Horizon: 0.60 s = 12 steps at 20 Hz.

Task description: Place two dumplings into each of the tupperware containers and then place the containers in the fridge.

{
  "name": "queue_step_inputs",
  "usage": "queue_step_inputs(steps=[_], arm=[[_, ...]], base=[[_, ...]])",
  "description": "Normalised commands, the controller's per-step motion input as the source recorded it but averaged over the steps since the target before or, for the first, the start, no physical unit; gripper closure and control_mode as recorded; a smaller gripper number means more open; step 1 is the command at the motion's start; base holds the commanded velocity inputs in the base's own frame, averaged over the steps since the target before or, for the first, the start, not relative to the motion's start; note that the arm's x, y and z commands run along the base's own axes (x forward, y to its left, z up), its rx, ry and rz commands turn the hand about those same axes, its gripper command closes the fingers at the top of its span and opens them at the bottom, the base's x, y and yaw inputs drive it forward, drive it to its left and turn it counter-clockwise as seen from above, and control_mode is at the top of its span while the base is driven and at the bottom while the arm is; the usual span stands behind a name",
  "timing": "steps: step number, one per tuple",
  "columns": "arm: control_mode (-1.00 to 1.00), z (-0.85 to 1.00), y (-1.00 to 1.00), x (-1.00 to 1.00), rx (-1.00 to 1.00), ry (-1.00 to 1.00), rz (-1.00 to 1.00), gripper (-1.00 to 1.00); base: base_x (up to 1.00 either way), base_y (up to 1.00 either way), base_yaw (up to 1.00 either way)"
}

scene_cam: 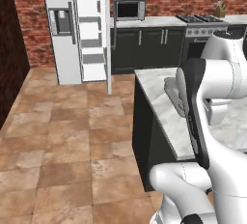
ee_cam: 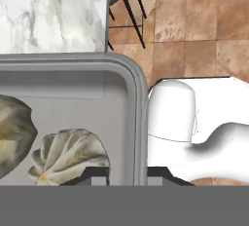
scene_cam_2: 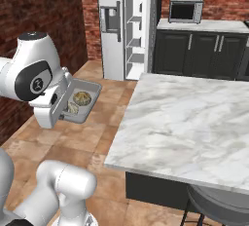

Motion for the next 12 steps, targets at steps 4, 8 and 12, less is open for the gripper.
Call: queue_step_inputs(steps=[4, 8, 12], arm=[[1.00, 0.00, 0.00, 0.00, 0.00, 0.00, 0.00, 1.00], [1.00, 0.00, 0.00, 0.00, 0.00, 0.00, 0.00, 1.00], [1.00, 0.00, 0.00, 0.00, 0.00, 0.00, 0.00, 1.00]], base=[[0.72, 1.00, 0.00], [0.90, 1.00, -0.01], [1.00, 0.90, -0.16]])
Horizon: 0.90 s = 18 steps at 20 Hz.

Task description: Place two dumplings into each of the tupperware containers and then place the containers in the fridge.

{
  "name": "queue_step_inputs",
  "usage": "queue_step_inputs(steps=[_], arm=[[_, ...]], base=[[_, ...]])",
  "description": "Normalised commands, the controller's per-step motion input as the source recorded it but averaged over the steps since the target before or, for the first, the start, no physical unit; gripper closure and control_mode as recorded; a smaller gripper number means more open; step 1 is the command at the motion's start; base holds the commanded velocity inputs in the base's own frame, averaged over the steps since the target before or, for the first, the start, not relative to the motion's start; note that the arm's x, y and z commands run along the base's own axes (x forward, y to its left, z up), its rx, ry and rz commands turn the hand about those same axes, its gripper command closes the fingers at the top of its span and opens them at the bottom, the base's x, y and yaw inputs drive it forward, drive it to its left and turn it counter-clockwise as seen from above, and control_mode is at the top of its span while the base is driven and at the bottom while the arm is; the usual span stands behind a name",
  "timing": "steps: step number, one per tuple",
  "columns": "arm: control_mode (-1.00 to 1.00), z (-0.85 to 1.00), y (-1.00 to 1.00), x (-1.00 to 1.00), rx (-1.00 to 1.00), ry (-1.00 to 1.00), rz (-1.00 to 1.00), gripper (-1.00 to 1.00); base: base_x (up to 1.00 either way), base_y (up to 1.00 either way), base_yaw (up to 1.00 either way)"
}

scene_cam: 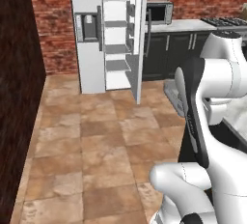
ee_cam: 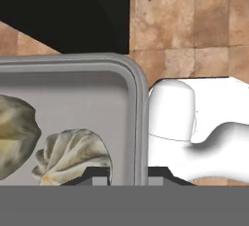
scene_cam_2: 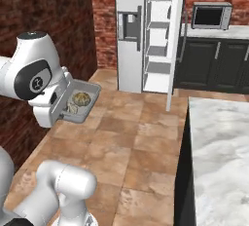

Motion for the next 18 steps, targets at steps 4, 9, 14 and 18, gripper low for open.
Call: queue_step_inputs(steps=[4, 9, 14, 18], arm=[[1.00, 0.00, 0.00, 0.00, 0.00, 0.00, 0.00, 1.00], [1.00, 0.00, 0.00, 0.00, 0.00, 0.00, 0.00, 1.00], [1.00, 0.00, 0.00, 0.00, 0.00, 0.00, 0.00, 1.00], [1.00, 0.00, 0.00, 0.00, 0.00, 0.00, 0.00, 1.00]], base=[[1.00, 0.70, -0.20], [1.00, 0.00, -0.13], [1.00, -0.01, -0.15], [1.00, 0.04, -0.09]])
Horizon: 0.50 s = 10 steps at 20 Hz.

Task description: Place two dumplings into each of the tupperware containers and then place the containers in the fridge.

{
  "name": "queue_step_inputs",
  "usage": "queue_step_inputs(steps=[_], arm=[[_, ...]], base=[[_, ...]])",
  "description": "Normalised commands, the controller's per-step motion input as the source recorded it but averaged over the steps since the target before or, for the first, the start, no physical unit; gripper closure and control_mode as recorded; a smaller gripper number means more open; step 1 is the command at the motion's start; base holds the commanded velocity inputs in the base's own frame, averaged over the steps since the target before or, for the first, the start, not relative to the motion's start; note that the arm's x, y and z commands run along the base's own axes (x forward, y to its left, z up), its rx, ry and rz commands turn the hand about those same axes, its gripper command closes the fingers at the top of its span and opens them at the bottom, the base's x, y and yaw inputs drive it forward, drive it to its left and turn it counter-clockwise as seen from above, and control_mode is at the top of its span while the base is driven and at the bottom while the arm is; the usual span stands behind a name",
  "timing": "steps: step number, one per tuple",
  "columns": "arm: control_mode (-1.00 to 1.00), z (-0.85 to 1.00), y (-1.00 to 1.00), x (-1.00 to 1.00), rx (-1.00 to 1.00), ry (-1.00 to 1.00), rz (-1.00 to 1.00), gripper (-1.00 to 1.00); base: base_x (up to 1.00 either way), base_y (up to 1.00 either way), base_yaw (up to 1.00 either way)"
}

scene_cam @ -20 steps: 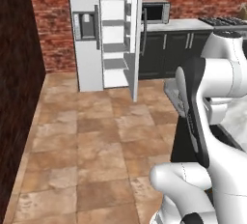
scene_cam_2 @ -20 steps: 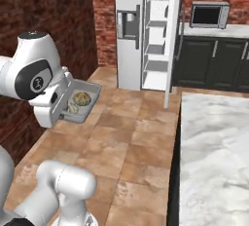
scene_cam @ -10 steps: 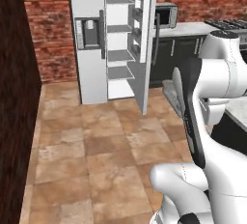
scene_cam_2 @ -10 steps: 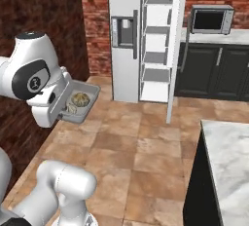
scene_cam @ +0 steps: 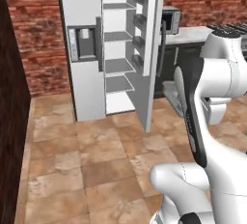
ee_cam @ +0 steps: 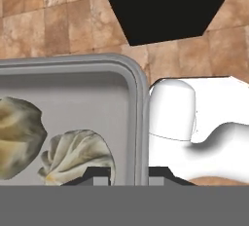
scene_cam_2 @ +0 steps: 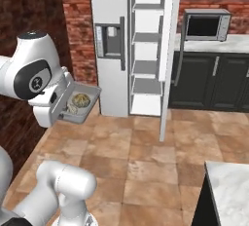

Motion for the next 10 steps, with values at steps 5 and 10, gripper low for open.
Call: queue_step_inputs(steps=[5, 10], arm=[[1.00, 0.00, 0.00, 0.00, 0.00, 0.00, 0.00, 1.00], [1.00, 0.00, 0.00, 0.00, 0.00, 0.00, 0.00, 1.00]], base=[[1.00, 0.11, -0.07], [1.00, 0.00, -0.08]])
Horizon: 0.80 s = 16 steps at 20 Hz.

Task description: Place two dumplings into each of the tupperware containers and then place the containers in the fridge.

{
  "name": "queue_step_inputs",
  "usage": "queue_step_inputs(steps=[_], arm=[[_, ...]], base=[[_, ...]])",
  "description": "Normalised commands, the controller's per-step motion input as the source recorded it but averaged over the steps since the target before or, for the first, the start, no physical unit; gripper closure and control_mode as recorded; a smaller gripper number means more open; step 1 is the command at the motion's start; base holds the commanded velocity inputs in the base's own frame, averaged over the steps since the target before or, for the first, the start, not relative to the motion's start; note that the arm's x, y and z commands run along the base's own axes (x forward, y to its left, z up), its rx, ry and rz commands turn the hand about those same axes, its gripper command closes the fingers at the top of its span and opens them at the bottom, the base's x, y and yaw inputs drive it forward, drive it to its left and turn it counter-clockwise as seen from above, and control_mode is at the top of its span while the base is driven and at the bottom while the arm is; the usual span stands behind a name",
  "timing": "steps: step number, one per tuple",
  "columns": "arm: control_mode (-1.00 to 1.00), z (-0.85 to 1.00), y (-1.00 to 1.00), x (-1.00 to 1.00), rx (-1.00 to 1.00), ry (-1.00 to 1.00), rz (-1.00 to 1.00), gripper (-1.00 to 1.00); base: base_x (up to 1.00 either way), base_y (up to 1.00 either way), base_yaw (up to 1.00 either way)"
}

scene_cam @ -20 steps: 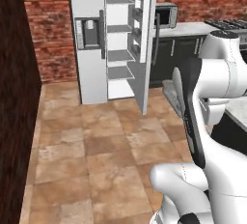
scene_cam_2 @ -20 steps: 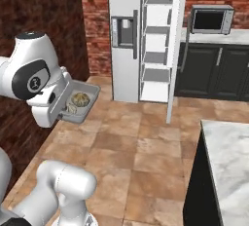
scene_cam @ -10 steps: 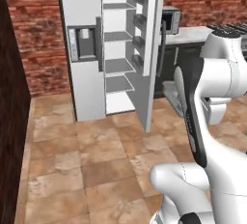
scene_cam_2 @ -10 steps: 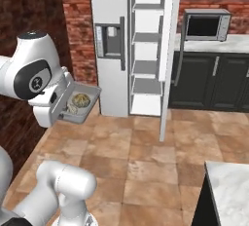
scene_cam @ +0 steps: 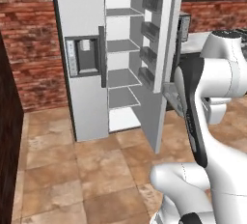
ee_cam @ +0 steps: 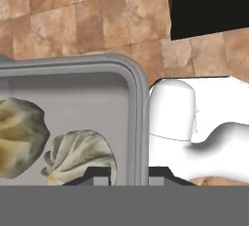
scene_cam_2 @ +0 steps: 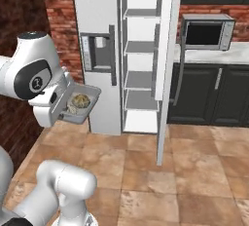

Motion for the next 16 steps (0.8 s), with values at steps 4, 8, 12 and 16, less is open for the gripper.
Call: queue_step_inputs(steps=[4, 8, 12, 16], arm=[[1.00, 0.00, 0.00, 0.00, 0.00, 0.00, 0.00, 1.00], [1.00, 0.00, 0.00, 0.00, 0.00, 0.00, 0.00, 1.00], [1.00, 0.00, 0.00, 0.00, 0.00, 0.00, 0.00, 1.00], [1.00, 0.00, 0.00, 0.00, 0.00, 0.00, 0.00, 1.00]], base=[[1.00, 0.00, -0.03], [1.00, -0.20, 0.00], [1.00, -0.33, 0.00], [1.00, -0.35, 0.01]])
